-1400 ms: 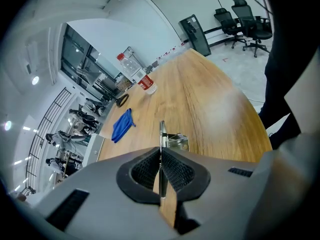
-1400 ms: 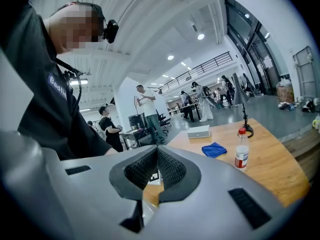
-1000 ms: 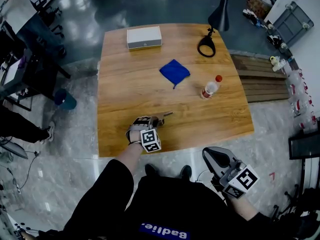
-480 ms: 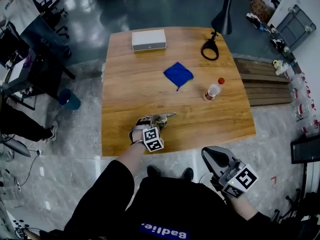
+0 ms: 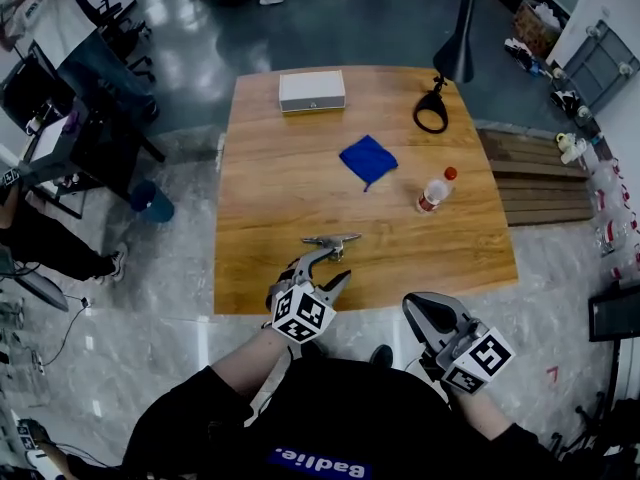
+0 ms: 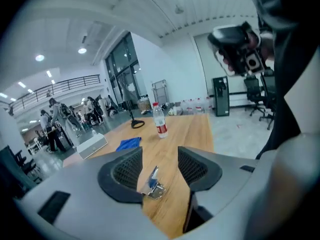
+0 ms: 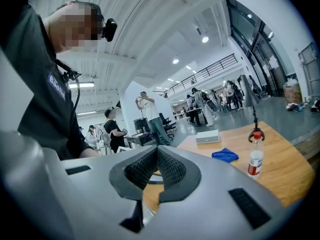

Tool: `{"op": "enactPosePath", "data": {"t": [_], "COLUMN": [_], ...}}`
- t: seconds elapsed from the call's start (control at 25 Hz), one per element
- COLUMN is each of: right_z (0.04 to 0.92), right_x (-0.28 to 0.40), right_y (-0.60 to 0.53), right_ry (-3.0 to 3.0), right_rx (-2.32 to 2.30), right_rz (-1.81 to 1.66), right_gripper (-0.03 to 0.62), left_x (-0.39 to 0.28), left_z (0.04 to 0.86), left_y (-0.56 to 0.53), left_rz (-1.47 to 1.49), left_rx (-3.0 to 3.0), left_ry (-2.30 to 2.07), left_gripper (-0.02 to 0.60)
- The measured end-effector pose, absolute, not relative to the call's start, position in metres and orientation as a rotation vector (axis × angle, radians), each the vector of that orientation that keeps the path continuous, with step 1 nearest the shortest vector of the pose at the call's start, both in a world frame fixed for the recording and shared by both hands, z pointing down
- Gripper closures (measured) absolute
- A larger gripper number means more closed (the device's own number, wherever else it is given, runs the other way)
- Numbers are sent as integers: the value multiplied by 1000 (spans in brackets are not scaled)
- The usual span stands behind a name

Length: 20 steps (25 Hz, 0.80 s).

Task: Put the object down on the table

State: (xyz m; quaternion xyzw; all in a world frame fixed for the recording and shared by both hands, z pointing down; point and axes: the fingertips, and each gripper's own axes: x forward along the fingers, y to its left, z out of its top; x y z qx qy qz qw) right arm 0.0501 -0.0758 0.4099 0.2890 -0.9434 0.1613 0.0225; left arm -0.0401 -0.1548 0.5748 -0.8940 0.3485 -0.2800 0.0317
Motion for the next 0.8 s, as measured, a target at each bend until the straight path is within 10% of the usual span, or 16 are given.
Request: {"op": "enactPosePath", "data": {"t": [0.8], "right_z": [390], "right_x": [21], "right_y": [-84], "right_ry": [-3023], "right_rx": [755], "right_rz": [420], "right_gripper": [589], "left_x": [-30], "left_z": [385], "left_y": [-79], "left_rz": [-46], "left_rx": [-3003], "left_ry": [1166], "left_gripper": [572]}}
